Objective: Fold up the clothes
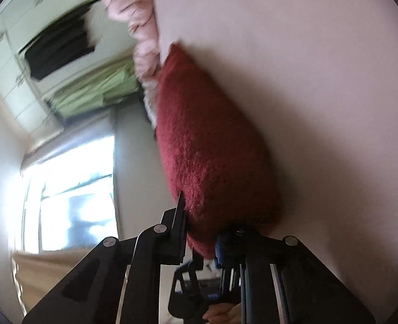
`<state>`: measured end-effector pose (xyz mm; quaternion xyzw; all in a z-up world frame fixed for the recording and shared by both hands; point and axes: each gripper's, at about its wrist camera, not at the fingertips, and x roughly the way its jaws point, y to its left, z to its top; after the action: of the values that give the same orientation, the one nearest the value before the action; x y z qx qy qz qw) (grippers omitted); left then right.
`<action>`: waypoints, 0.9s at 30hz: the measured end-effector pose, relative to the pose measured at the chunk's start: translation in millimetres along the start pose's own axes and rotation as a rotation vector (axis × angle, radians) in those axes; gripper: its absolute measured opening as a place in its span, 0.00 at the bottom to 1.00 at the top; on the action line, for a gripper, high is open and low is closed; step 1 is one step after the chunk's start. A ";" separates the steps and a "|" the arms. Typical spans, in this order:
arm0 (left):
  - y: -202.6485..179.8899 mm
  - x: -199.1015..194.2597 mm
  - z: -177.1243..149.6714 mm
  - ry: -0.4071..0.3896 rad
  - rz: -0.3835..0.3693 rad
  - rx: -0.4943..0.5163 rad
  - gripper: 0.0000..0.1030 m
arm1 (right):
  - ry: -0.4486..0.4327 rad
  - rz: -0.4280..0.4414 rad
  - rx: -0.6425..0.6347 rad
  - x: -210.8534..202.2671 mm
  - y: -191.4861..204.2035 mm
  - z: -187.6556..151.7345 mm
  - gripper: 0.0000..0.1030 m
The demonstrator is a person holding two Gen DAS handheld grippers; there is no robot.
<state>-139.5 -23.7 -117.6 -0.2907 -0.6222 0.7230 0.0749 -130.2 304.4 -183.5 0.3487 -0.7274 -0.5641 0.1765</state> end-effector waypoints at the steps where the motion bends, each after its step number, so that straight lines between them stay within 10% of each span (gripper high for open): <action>1: -1.2 -4.8 1.1 -0.026 0.003 0.006 0.14 | -0.022 -0.022 -0.034 -2.8 5.2 -0.4 0.16; 5: -2.7 2.1 -1.9 0.013 -0.031 -0.005 0.14 | -0.027 -0.005 -0.062 0.9 12.7 -3.4 0.18; 10: -15.4 16.2 -10.8 0.085 -0.026 0.046 0.33 | 0.091 0.110 0.087 22.9 1.6 -6.9 0.65; 14: -12.2 14.6 -6.4 0.065 -0.022 0.040 0.25 | 0.087 0.074 -0.039 22.5 18.9 -8.4 0.64; 17: -4.4 2.9 0.1 0.003 -0.036 -0.003 0.14 | 0.035 0.030 -0.051 11.1 15.2 -5.0 0.13; 24: -6.0 -3.9 -0.4 -0.031 -0.055 -0.003 0.15 | -0.008 0.009 -0.051 -2.8 9.5 -5.4 0.16; 27: -7.2 9.5 -8.0 0.048 -0.047 -0.015 0.28 | 0.066 0.095 0.100 8.0 -8.2 -3.7 0.54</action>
<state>-145.0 -10.8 -114.4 -0.2939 -0.6322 0.7092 0.1049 -130.8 295.2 -191.2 0.3407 -0.7642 -0.5060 0.2093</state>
